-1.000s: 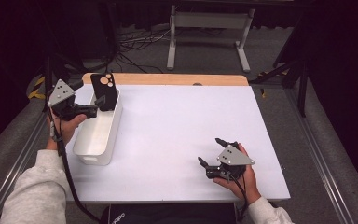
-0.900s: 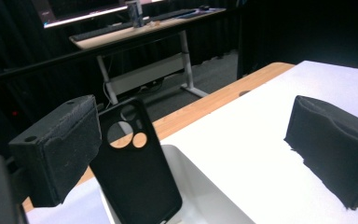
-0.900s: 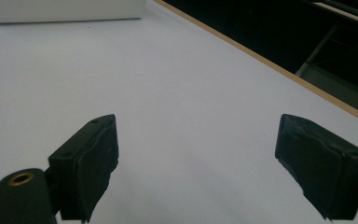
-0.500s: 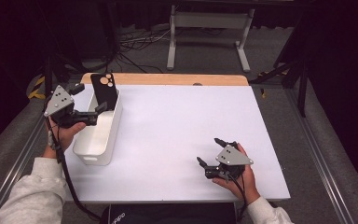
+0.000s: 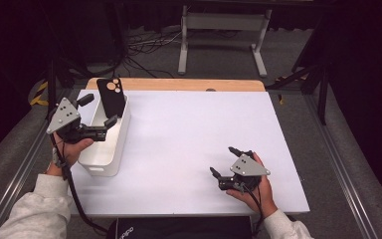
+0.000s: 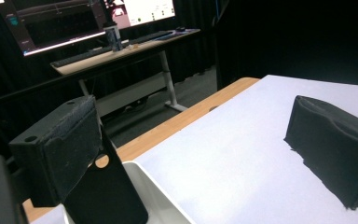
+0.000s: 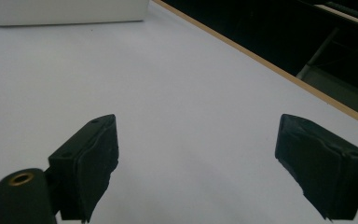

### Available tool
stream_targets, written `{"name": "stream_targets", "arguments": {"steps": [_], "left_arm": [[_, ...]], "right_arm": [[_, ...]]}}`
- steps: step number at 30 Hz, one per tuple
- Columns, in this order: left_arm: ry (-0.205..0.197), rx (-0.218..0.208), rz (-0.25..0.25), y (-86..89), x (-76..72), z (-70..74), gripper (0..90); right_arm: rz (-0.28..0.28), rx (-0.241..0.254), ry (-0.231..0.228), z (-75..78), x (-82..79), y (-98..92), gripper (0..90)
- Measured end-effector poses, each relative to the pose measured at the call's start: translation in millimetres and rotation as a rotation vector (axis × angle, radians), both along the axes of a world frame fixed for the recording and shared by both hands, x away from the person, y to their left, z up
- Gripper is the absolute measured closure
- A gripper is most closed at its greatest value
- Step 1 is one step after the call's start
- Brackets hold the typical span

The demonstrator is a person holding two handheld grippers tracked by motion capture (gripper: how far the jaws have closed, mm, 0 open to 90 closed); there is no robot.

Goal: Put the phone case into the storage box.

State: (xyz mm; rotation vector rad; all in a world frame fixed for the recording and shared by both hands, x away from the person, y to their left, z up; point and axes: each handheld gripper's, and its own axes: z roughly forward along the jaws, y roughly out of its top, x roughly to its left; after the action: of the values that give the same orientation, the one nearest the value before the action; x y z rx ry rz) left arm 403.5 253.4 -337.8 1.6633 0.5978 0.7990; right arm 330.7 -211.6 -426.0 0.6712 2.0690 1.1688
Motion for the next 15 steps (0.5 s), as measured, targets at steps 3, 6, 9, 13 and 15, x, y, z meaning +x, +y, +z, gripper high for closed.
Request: {"name": "stream_targets", "arguments": {"steps": [3, 6, 9, 13, 15], "left_arm": [[0.0, -0.002, -0.007, -2.5, -2.5, -0.2, 4.0], [-0.012, -0.008, -0.006, -5.4, -6.1, -1.9, 4.6], [-0.016, 0.002, -0.017, -9.7, -9.0, -3.4, 5.3], [-0.014, 0.015, -0.045, -18.2, -12.8, -4.3, 4.6], [-0.018, 0.024, -0.056, -22.1, -15.0, -4.4, 4.1]], "right_arm": [[0.0, -0.004, 0.002, -0.4, -0.1, 0.8, 14.1], [0.001, -0.004, 0.001, 0.0, -0.5, 1.1, 14.1], [0.003, -0.007, 0.003, -1.1, -0.4, 1.3, 14.1], [0.006, -0.007, 0.005, -1.8, -0.9, 2.1, 14.1], [0.006, -0.009, 0.003, -1.3, -0.7, 1.8, 14.1]]}}
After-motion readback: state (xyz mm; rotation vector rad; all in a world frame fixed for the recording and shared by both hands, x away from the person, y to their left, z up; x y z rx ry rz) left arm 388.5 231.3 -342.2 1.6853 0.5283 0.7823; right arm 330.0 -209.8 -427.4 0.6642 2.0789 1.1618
